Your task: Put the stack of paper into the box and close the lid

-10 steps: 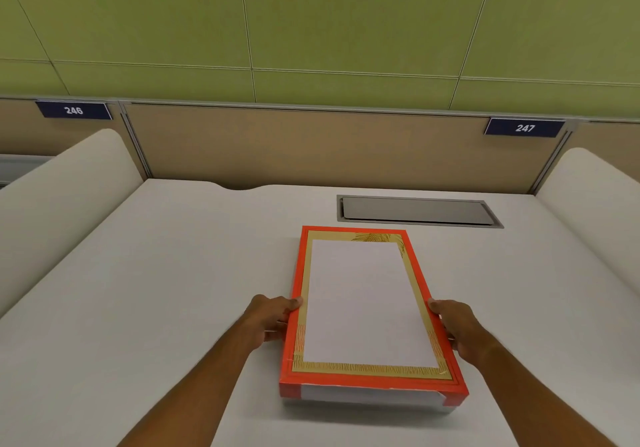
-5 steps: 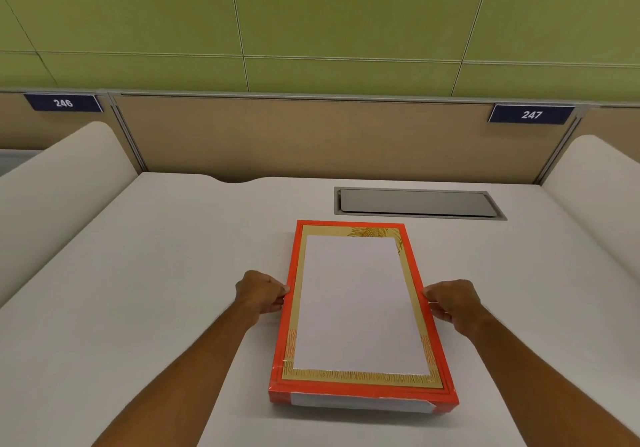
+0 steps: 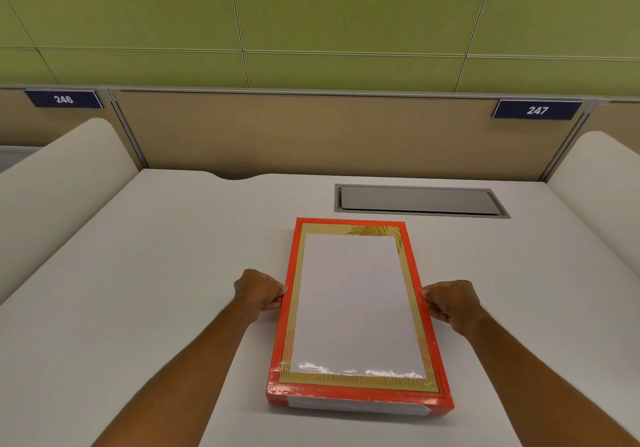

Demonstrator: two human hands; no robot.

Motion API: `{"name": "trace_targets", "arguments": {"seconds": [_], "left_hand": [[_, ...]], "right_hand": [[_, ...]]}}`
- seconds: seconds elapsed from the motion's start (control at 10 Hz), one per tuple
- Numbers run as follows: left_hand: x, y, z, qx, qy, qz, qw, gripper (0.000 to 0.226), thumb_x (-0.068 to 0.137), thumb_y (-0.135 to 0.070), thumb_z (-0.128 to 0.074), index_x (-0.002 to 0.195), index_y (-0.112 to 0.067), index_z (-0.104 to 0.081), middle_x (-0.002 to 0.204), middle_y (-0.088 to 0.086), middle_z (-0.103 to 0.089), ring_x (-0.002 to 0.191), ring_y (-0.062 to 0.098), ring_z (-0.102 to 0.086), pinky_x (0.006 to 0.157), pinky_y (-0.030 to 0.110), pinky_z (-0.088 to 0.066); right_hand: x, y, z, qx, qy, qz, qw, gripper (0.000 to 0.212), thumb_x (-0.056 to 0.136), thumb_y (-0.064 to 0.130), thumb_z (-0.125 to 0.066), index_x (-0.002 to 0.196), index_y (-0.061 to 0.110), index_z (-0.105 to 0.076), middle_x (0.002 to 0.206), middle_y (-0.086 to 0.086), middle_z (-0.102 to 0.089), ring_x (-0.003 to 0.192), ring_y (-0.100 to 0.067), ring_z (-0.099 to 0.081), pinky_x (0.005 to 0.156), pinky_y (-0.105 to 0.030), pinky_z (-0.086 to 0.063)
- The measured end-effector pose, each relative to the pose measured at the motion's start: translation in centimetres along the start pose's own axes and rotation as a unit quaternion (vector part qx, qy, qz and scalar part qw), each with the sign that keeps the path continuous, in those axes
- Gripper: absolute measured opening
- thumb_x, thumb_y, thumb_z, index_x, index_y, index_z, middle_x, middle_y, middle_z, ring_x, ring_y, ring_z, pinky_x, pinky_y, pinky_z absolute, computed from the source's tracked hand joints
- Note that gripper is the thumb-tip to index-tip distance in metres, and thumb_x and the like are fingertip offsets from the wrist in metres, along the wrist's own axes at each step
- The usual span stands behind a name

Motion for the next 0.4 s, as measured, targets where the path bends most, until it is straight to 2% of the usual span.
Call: {"name": "trace_targets", "arguments": {"seconds": [0.1,0.2,0.3,0.4], "left_hand": [[-0.4,-0.2,0.0,0.036,-0.017,-0.043,0.998,0.013,0.079,-0.011,-0.077,0.085,0.000,-0.072,0.087,0.014,-0.073,0.068,0.026,-0.073,0.071,0.040,-0.063],[-1.5,-1.3,-0.2,0.117,-0.042,-0.137,0.983,0.013,0.083,-0.018,-0.071,0.089,-0.006,-0.073,0.092,0.012,-0.074,0.080,0.026,-0.071,0.081,0.043,-0.060],[-2.6,-2.7,-0.4,0.130,-0.050,-0.189,0.972,0.025,0.084,-0.029,-0.070,0.099,-0.010,-0.069,0.100,0.010,-0.073,0.088,0.024,-0.068,0.085,0.040,-0.058],[-4.3,-5.9,-0.8,0.174,-0.064,-0.277,0.943,0.053,0.083,-0.049,-0.065,0.123,-0.013,-0.059,0.121,0.008,-0.065,0.110,0.026,-0.061,0.095,0.041,-0.051]], "right_hand": [[-0.4,0.2,-0.2,-0.041,-0.023,0.035,0.998,0.017,0.088,0.015,-0.071,0.083,-0.001,-0.070,0.094,-0.019,-0.074,0.082,-0.036,-0.073,0.082,-0.051,-0.061],[-2.5,1.5,-0.7,-0.150,-0.092,0.128,0.976,0.027,0.090,0.030,-0.066,0.094,0.004,-0.074,0.099,-0.013,-0.076,0.079,-0.027,-0.070,0.082,-0.046,-0.060],[-4.4,3.0,-1.3,-0.206,-0.145,0.197,0.947,0.044,0.089,0.047,-0.061,0.108,0.008,-0.072,0.107,-0.011,-0.075,0.089,-0.028,-0.070,0.085,-0.045,-0.057],[-6.5,5.6,-2.8,-0.285,-0.179,0.303,0.892,0.062,0.087,0.059,-0.054,0.127,0.012,-0.062,0.125,-0.013,-0.067,0.113,-0.033,-0.062,0.094,-0.048,-0.050]]}}
Point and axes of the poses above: each hand's wrist, its own x-axis towards the middle knuckle, its own z-axis out of the back of the hand, y = z × x, the point moved 4 cm from there along x, towards the middle knuckle
